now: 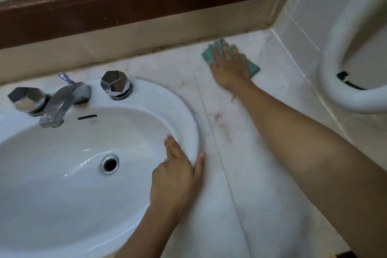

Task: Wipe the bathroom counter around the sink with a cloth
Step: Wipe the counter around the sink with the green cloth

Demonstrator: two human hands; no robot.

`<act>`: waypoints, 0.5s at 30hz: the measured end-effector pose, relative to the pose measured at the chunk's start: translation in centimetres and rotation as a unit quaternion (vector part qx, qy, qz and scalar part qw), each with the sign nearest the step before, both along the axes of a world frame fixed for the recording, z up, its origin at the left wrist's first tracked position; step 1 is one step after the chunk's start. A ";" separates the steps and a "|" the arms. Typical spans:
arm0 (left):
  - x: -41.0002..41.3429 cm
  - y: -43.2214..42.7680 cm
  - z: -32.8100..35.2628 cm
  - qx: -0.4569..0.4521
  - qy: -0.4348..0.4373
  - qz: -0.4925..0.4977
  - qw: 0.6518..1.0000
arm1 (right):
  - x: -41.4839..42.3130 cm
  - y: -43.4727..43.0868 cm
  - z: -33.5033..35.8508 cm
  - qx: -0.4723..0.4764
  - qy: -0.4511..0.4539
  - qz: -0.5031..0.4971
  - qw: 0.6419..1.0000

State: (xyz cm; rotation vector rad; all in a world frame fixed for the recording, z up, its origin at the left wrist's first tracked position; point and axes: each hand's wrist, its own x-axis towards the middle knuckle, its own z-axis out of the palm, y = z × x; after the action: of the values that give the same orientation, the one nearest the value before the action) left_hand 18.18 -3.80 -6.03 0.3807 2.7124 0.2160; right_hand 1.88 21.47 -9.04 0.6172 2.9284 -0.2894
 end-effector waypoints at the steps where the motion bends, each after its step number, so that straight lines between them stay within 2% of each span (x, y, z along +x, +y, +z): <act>1: 0.0 0.0 0.1 0.005 0.001 0.000 1.000 | 1.1 -1.5 -0.2 -0.007 0.009 0.050 0.999; 3: 0.0 0.0 0.3 0.015 0.001 0.001 1.000 | 4.8 -4.1 -0.7 -0.026 0.032 0.093 0.995; 8: 0.3 -0.1 0.7 0.052 -0.005 0.012 0.999 | 17.6 -11.0 -1.1 -0.028 0.058 -0.022 0.998; 11: 0.4 -0.3 0.6 0.070 0.001 0.017 0.997 | 25.3 -15.7 -0.8 -0.018 0.068 -0.003 0.997; 13: 0.6 -0.4 0.6 0.076 0.006 0.011 0.997 | 30.0 -15.9 -0.5 -0.013 0.048 0.025 0.998; 15: 0.8 -0.6 0.8 0.081 0.004 0.011 0.997 | 32.4 -12.2 -0.7 0.006 0.043 -0.016 0.999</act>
State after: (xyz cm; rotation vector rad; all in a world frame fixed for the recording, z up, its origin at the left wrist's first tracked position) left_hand 18.97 -4.37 -5.27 0.3972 2.7162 0.4425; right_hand 34.33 9.23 -9.71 0.6703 3.0070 -0.3107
